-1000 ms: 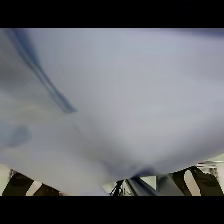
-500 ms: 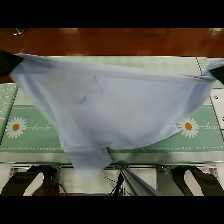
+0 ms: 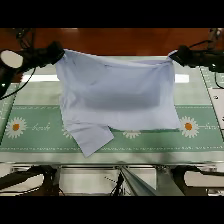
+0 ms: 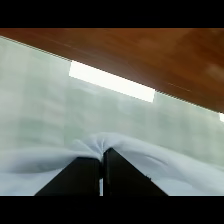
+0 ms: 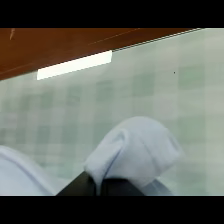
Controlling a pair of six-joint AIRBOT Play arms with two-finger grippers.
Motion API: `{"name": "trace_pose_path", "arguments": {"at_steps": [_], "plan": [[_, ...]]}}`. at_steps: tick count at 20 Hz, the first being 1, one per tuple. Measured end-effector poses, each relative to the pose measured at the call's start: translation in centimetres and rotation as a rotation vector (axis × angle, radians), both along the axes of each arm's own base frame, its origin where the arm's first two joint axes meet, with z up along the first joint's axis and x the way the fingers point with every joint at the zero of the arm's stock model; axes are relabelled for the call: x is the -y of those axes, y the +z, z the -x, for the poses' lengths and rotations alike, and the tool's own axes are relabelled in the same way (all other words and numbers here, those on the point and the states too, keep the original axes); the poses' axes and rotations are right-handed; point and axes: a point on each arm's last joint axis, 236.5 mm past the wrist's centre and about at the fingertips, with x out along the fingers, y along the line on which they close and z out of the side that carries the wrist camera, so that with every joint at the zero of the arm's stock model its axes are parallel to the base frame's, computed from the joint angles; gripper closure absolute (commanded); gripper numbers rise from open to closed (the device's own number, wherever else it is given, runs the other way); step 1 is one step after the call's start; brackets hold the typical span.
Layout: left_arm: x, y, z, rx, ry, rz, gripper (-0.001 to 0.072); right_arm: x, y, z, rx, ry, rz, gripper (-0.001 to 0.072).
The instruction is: Fold the shirts.
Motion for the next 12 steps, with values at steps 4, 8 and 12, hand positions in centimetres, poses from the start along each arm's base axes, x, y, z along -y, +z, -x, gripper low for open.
{"name": "trace_pose_path", "arguments": {"at_steps": [4, 8, 12], "plan": [[0.9, -4.1, -1.6, -0.068, 0.021, 0.06, 0.0582, -0.5, -5.1, -4.8, -0.124, -0.051, -0.157, 0.0332], [1.2, -6.3, -1.1, -0.156, 0.005, 0.102, 0.0001, -1.0, -7.3, -5.9, -0.221, -0.055, -0.292, 0.0081], [-3.0, -6.6, 1.8, -0.307, -0.056, 0.101, 0.0001, 2.7, -4.6, -3.4, -0.247, 0.003, -0.341, 0.0082]]}}
